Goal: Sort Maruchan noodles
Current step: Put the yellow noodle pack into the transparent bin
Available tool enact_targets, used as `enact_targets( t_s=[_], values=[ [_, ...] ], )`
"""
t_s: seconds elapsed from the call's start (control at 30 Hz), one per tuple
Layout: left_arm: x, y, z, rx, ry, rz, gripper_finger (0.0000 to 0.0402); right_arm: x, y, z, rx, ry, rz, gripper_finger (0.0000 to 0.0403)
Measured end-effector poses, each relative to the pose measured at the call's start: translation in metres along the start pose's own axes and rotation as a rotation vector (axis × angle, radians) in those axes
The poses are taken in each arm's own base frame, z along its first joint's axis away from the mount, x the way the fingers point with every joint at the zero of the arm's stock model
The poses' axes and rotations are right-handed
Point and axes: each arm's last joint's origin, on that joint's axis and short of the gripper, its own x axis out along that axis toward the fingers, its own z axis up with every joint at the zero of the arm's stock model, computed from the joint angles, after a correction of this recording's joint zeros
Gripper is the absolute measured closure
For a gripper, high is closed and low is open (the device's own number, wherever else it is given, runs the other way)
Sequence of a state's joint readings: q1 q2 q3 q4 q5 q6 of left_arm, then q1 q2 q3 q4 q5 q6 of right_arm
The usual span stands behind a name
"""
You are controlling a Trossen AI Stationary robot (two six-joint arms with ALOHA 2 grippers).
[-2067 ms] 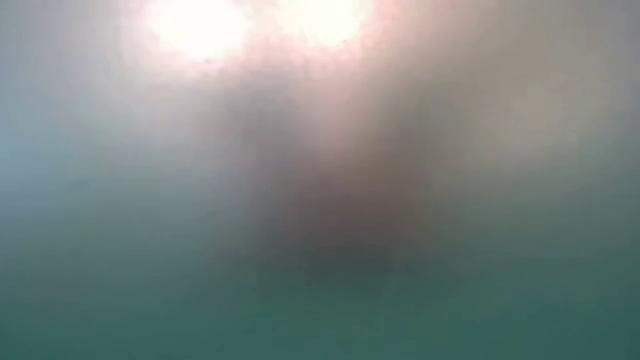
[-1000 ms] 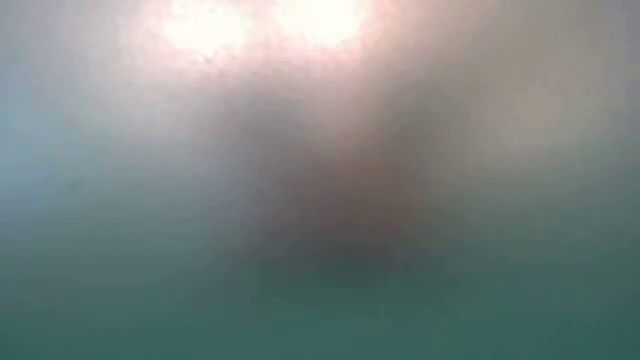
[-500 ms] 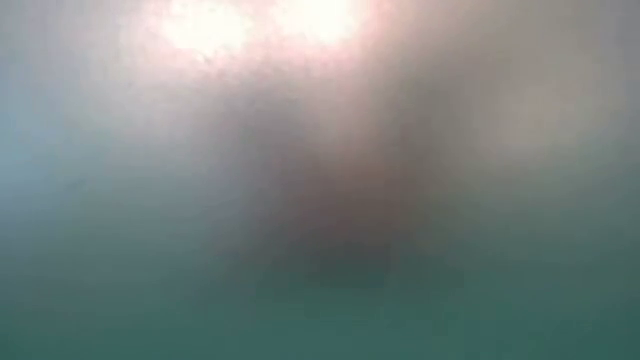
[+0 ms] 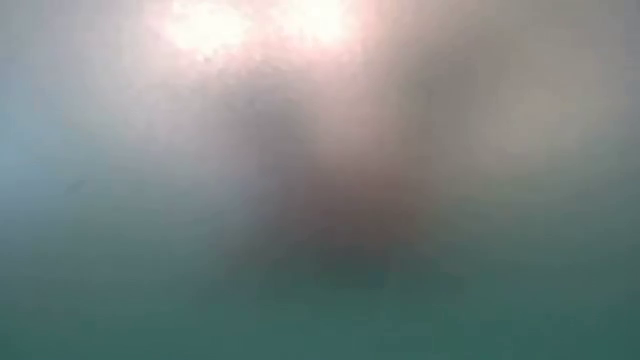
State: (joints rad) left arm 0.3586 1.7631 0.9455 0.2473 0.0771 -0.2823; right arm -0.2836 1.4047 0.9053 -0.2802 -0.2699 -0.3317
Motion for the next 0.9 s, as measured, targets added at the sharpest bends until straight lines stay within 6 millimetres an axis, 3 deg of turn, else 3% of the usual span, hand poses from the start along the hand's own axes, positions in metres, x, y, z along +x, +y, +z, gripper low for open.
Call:
enact_targets(
  t_s=[0.3,0.57,0.73,0.9],
  values=[
    [-0.049,0.022,0.029,0.072,-0.017,0.079,0.0401,0.009,0.003,-0.019,0.036,0.06,0.011,0.0335],
    [-0.114,0.054,0.055,0.25,-0.065,0.269,0.0401,0.015,0.007,-0.034,0.065,0.072,0.013,0.0335],
    [-0.147,0.072,0.055,0.252,-0.029,0.398,0.0401,0.016,0.007,-0.033,0.056,0.047,0.006,0.0335],
    [-0.166,0.081,0.045,0.227,0.063,0.525,0.0402,0.016,0.006,-0.032,0.049,0.033,0.002,0.0335]
  ],
)
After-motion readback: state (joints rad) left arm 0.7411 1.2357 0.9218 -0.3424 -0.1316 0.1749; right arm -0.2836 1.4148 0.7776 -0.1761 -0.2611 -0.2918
